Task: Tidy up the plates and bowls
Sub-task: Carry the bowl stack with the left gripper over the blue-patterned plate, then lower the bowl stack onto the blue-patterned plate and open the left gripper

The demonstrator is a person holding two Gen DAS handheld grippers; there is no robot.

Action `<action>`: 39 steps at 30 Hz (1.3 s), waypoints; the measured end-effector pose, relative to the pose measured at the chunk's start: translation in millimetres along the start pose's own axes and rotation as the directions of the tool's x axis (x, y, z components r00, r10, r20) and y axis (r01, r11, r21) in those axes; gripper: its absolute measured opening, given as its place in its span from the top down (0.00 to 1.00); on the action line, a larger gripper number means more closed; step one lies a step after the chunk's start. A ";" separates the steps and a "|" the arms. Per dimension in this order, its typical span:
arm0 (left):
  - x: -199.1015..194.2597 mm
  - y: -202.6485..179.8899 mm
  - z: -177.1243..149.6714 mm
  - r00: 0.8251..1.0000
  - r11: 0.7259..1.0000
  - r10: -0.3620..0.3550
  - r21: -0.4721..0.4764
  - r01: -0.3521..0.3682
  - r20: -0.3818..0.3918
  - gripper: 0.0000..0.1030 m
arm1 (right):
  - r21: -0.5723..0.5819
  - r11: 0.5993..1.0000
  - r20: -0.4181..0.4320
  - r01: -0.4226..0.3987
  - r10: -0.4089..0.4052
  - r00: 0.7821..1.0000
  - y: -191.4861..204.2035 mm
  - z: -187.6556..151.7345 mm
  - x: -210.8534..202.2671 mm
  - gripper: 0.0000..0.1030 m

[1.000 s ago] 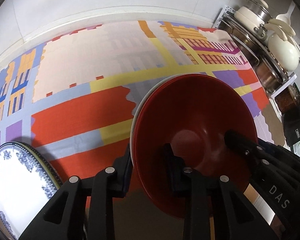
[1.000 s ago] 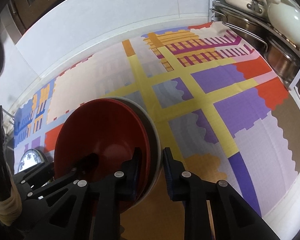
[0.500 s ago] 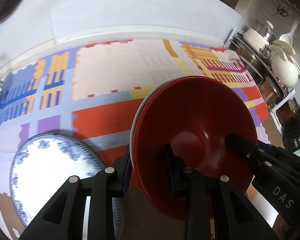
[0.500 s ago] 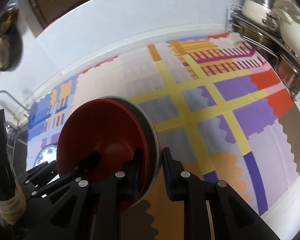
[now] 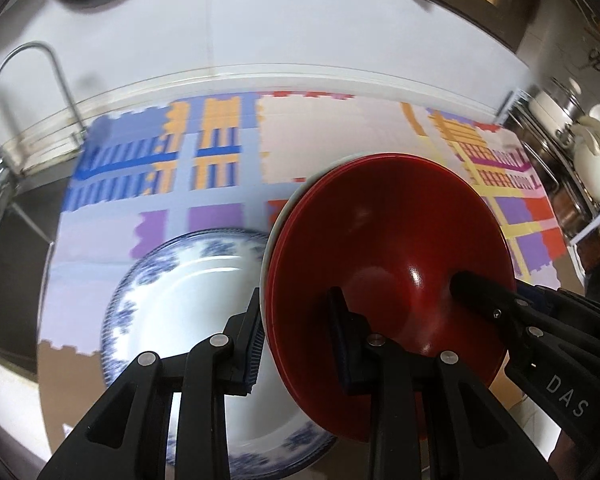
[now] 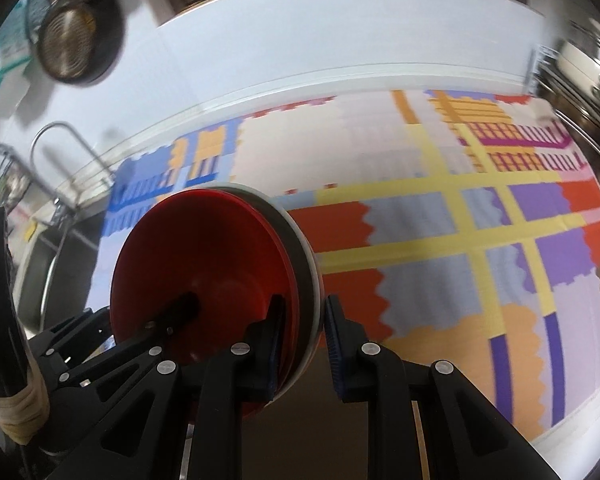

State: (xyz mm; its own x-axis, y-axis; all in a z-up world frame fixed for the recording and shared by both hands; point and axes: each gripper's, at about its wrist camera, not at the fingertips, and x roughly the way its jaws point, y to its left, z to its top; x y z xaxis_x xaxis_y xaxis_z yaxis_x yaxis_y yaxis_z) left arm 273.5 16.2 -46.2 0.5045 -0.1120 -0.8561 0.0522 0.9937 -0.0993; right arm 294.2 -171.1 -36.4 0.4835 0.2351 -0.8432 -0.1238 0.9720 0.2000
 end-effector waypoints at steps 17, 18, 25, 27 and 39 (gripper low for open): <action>-14.7 82.9 -33.2 0.995 0.988 0.085 -0.121 -0.091 -0.052 0.72 | -0.133 0.984 -0.151 -0.117 0.097 0.984 89.8 -19.9 31.3 0.79; -13.1 85.3 -34.4 0.995 0.988 0.083 -0.123 -0.090 -0.060 0.72 | -0.131 0.984 -0.158 -0.119 0.098 0.983 91.9 -20.5 33.7 0.79; -1.1 94.0 -36.4 0.993 0.989 0.052 -0.130 -0.066 -0.106 0.71 | -0.107 0.988 -0.209 -0.114 0.090 0.974 96.2 -24.0 47.8 0.79; 2.1 94.9 -35.0 0.993 0.990 0.045 -0.127 -0.059 -0.113 0.71 | -0.097 0.989 -0.218 -0.110 0.087 0.972 96.1 -23.8 51.6 0.79; 13.4 97.6 -26.9 0.992 0.995 -0.003 -0.103 -0.010 -0.123 0.64 | -0.087 0.992 -0.223 -0.097 0.075 0.972 95.2 -18.3 60.4 0.77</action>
State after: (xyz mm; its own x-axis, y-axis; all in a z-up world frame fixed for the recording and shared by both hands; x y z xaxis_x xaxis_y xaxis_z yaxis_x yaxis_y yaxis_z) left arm 262.2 111.5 -81.0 0.3944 -0.1146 -0.9118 -0.0418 0.9889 -0.1424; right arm 295.8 -64.5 -77.4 0.2679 0.3000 -0.9156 -0.2444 0.9404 0.2366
